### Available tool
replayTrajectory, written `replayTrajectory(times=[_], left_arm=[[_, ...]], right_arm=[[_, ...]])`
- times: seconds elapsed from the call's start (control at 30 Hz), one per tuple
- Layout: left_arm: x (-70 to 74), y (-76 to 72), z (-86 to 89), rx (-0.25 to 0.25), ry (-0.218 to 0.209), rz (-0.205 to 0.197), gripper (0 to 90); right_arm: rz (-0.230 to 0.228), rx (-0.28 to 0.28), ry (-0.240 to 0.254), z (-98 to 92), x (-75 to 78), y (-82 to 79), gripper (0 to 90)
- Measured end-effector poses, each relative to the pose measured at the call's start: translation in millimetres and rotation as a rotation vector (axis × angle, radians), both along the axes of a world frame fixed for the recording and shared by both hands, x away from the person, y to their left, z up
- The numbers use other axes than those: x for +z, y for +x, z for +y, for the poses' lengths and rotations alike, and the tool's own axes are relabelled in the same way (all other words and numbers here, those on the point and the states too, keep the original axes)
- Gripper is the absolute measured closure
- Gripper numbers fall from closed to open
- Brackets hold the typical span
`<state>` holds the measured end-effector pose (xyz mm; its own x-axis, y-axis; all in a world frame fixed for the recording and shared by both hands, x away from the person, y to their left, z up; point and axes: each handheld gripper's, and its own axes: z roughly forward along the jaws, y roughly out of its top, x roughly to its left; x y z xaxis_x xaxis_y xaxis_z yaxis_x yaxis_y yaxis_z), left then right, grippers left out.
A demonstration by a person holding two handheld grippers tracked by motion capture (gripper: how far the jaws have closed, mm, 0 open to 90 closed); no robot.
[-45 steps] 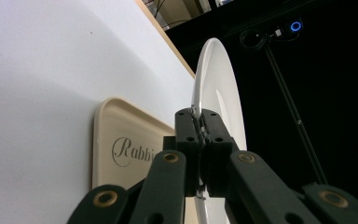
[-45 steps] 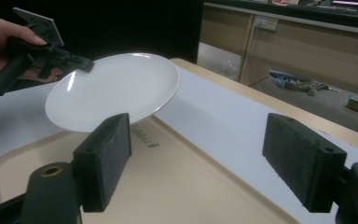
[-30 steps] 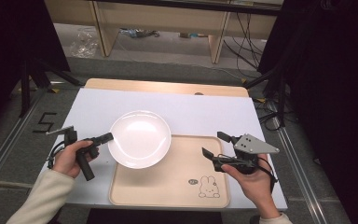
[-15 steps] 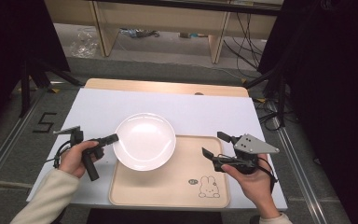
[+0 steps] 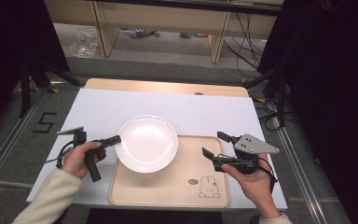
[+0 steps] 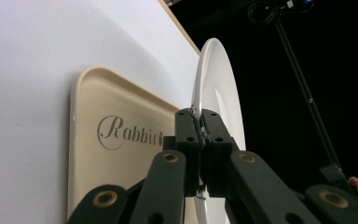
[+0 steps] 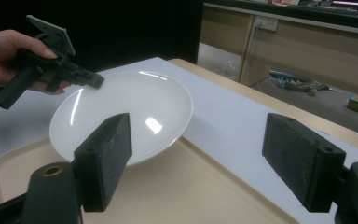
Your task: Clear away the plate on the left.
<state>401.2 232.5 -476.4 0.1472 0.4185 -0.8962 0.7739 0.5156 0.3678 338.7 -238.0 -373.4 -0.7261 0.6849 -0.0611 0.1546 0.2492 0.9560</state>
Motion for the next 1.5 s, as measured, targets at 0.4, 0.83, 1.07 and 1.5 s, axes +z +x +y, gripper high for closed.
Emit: replayTrajectory(times=[0.4,0.83,1.07,1.5], left_arm=[[-3.8,0.9,-8.5,-0.026,0.010,0.014,86.5],[-8.5,1.2,-14.9,-0.043,0.042,0.035,86.3],[-12.6,1.2,-16.7,-0.058,0.073,0.059,86.1],[-18.2,1.5,-18.8,-0.054,0.106,0.094,85.4]], right_arm=[[0.022,0.006,0.011,1.1,-0.7,-0.6,25.1],[0.016,0.005,0.009,0.7,-0.5,-0.4,25.1],[0.023,0.008,0.011,1.2,-0.8,-0.6,25.1],[0.020,0.009,0.018,2.0,-1.6,-0.3,25.1]])
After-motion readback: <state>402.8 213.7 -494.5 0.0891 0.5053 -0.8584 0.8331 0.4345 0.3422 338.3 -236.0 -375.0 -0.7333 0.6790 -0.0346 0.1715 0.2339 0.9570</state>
